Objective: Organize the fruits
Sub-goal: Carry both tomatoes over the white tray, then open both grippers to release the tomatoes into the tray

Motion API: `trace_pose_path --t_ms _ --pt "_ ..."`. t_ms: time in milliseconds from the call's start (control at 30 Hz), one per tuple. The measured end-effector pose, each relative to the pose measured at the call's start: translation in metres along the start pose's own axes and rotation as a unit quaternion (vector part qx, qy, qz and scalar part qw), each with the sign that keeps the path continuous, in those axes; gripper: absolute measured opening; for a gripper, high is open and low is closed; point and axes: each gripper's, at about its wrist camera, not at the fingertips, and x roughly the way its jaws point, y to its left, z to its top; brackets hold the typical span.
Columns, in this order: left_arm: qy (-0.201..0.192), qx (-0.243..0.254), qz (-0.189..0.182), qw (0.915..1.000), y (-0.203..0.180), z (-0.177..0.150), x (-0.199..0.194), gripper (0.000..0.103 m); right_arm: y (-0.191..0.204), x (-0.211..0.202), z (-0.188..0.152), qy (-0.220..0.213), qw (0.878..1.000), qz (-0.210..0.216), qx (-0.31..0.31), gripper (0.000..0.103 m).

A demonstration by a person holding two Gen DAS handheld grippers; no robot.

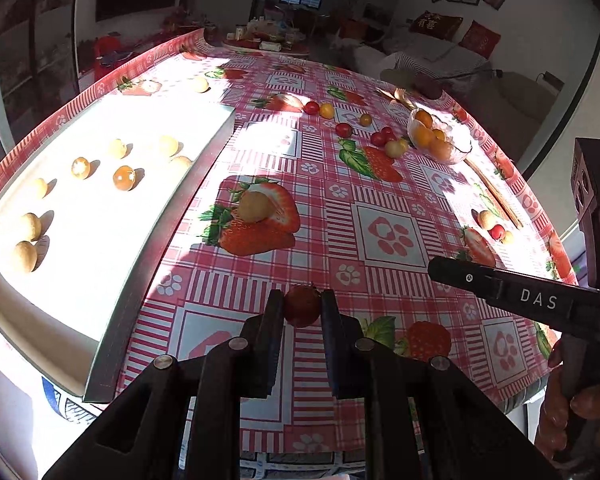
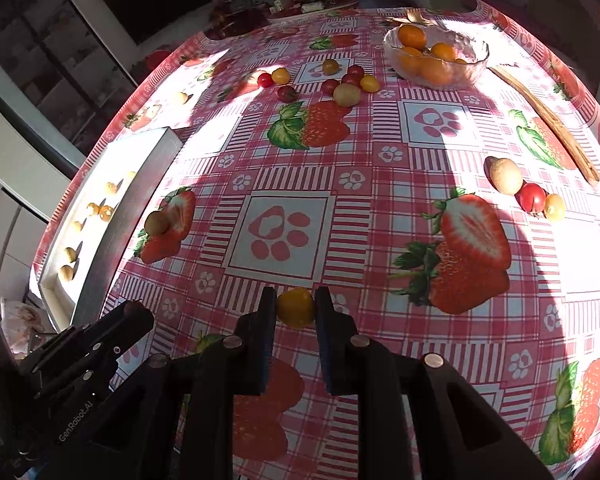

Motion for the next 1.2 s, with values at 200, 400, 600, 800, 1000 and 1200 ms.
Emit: trace_pose_path --t_ms 200,400,600,800,1000,1200 --pt "-0.029 -0.027 0.021 0.9990 0.033 0.009 -0.026 0.020 0.039 0.007 0.013 0.006 0.999 0.023 -0.032 0.021" --pt "-0.049 -0.048 0.074 0.9949 0.079 0.014 -0.042 0.020 0.088 0.017 0.029 0.014 0.996 0.054 -0.073 0.021" --pt "-0.035 -0.062 0.116 0.9907 0.119 0.015 -0.036 0.020 0.142 0.031 0.045 0.024 0.988 0.078 -0.128 0.021" --pt "-0.014 -0.057 0.135 0.9891 0.133 0.013 -0.020 0.020 0.185 0.056 0.055 0.045 0.980 0.090 -0.170 0.021" --pt "-0.002 -0.052 0.143 0.9884 0.136 0.013 -0.009 0.020 0.211 0.088 0.060 0.074 0.974 0.092 -0.194 0.021" --pt "0.006 -0.047 0.152 0.9872 0.137 0.011 -0.002 0.020 0.221 0.119 0.060 0.102 0.970 0.084 -0.206 0.022"
